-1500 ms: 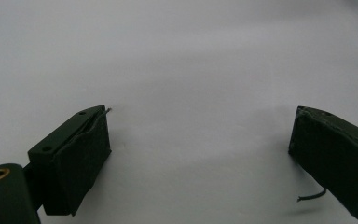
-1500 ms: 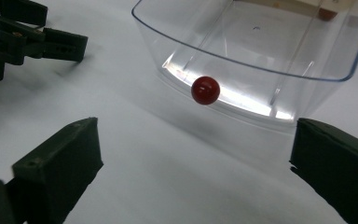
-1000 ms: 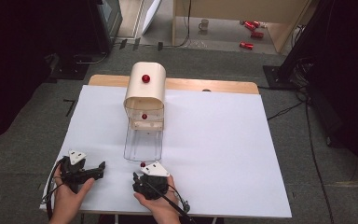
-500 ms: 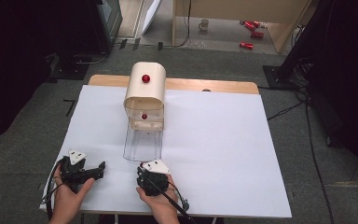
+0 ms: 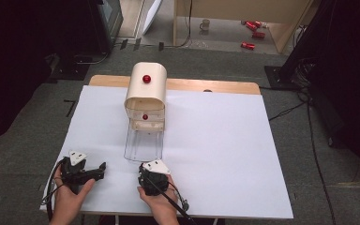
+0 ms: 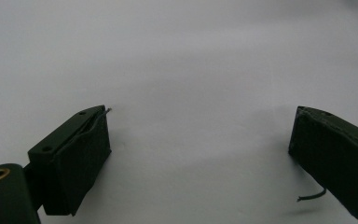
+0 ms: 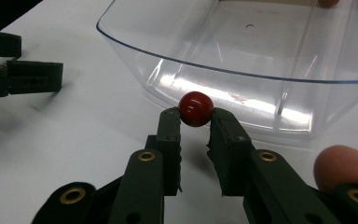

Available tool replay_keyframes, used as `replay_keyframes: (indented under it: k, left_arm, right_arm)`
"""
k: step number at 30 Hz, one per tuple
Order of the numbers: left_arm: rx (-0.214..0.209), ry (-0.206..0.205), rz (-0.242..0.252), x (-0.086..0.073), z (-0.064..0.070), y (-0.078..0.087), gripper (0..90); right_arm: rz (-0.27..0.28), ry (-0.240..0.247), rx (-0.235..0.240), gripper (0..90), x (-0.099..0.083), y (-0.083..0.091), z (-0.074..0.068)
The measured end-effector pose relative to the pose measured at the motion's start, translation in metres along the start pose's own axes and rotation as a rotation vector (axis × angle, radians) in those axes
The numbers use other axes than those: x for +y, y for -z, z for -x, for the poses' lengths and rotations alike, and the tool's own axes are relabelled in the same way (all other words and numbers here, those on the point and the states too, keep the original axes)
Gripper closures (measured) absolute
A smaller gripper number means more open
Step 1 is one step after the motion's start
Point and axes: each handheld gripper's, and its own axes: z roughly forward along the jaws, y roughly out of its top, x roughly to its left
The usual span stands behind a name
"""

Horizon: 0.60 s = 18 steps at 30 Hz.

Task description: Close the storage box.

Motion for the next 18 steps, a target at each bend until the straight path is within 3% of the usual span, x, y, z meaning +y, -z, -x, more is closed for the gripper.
replay_keyframes:
  k: [18]
  left_arm:
    - [0.000, 0.000, 0.001, 0.000, 0.000, 0.000, 5.4]
  right_arm:
    - [0.047, 0.023, -0.012, 75.6, 0.025, 0.002, 0.004]
